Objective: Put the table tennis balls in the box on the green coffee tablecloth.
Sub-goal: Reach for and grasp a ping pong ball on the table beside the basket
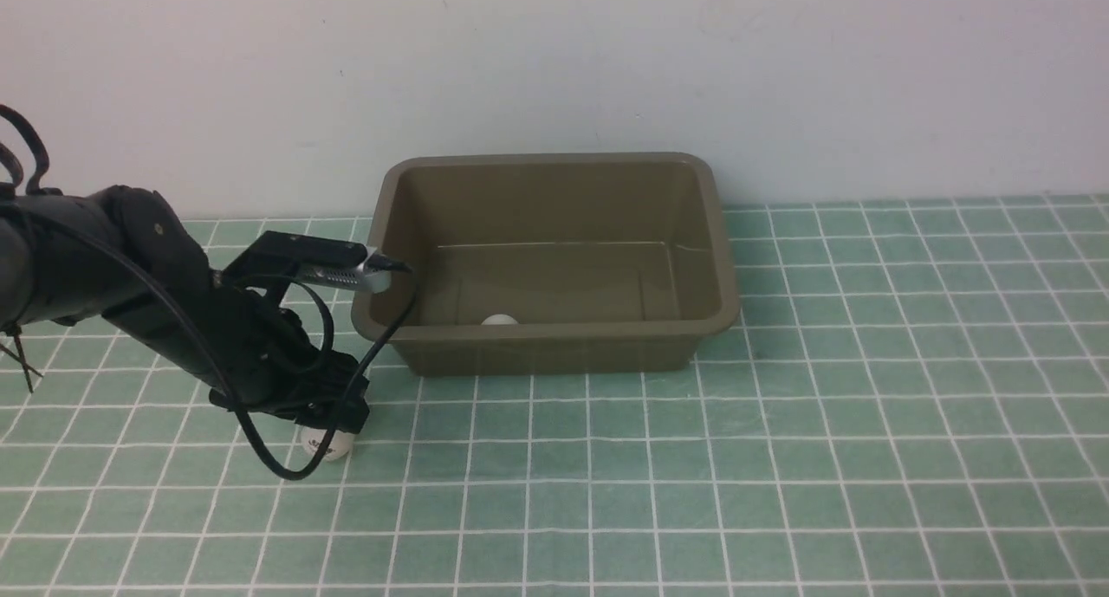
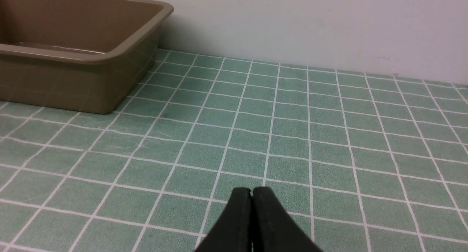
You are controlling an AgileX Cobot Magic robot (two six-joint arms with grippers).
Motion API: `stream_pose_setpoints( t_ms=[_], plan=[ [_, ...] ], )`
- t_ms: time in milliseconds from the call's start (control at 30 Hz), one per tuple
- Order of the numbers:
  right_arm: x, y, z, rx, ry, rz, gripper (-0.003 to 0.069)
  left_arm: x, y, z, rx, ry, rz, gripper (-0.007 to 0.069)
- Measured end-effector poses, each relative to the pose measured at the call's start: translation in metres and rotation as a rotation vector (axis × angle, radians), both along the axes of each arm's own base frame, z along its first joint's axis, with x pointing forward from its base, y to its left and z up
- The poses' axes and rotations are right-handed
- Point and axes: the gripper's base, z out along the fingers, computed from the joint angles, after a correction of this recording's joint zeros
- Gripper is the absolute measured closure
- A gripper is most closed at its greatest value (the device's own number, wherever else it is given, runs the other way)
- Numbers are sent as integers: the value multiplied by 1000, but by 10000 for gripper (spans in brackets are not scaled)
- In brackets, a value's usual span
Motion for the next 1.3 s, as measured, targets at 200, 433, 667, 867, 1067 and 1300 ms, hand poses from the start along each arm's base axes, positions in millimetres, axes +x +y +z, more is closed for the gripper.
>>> stream_pose_setpoints(
  t_ms=[200,433,667,867,1067,1300],
  plan=[
    [0,0,0,0,0,0,676,3,0,-15,8,21,-4,142],
    [0,0,0,0,0,0,676,5,0,-24,11,40,-8,181],
    [0,0,0,0,0,0,676,6,0,-24,15,26,-5,272],
    [0,0,0,0,0,0,676,6,-2,-21,4,55,-27,272],
    [0,0,0,0,0,0,676,6,-4,1,4,149,-126,272],
    [0,0,0,0,0,0,676,7,-7,67,-11,220,-219,272]
  ],
)
